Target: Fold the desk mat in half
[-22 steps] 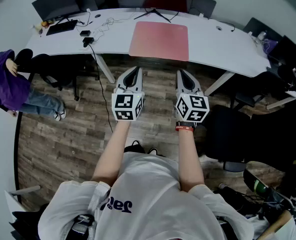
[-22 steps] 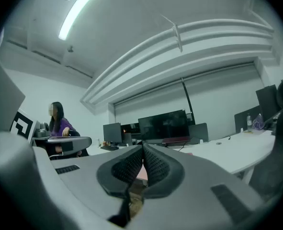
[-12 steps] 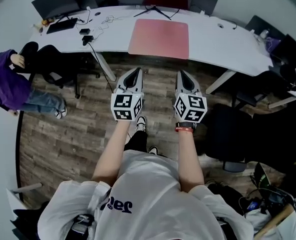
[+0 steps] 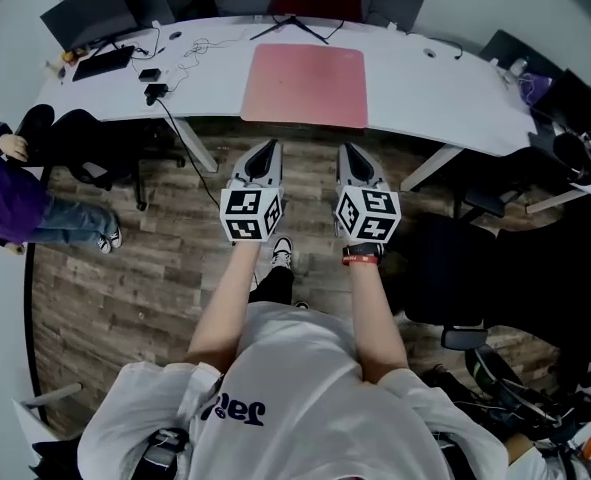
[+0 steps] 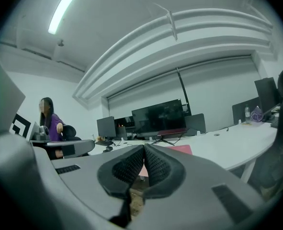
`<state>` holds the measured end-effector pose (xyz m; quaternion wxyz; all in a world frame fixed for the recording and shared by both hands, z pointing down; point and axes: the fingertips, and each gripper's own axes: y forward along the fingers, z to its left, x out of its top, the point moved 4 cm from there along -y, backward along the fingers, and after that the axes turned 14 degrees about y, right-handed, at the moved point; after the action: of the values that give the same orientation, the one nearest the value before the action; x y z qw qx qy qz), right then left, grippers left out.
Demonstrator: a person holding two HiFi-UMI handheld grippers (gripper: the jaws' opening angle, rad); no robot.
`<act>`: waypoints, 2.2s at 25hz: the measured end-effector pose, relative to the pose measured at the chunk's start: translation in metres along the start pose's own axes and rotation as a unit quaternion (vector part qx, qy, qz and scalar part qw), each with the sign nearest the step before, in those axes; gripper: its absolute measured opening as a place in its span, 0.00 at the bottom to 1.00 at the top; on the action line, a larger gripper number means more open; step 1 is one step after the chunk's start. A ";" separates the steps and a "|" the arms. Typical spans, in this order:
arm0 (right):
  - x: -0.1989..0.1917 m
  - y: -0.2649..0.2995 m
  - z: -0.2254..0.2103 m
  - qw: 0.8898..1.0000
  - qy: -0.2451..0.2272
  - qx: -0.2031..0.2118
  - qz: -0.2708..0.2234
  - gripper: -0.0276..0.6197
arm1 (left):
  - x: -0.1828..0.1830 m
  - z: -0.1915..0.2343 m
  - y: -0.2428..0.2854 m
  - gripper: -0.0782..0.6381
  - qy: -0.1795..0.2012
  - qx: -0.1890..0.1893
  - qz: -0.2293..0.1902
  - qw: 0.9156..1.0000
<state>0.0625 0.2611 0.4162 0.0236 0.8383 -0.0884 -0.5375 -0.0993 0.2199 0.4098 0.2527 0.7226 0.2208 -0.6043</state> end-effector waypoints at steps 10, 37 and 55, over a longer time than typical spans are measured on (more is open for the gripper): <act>-0.008 0.104 -0.004 0.999 0.016 0.003 0.032 0.05 | -0.023 0.066 0.068 0.14 -0.042 0.001 0.010 0.999; -0.121 0.279 -0.052 0.975 0.183 -0.045 0.120 0.18 | -0.178 0.150 0.200 0.28 -0.182 -0.080 0.164 0.966; -0.187 0.313 -0.160 0.871 0.465 -0.120 0.100 0.28 | -0.268 0.134 0.275 0.45 -0.407 -0.065 0.231 0.881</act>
<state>0.0930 -0.0231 0.6934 0.2157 0.9689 -0.0851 -0.0866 -0.0756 -0.0818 0.6815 0.4991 0.4252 -0.0363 -0.7542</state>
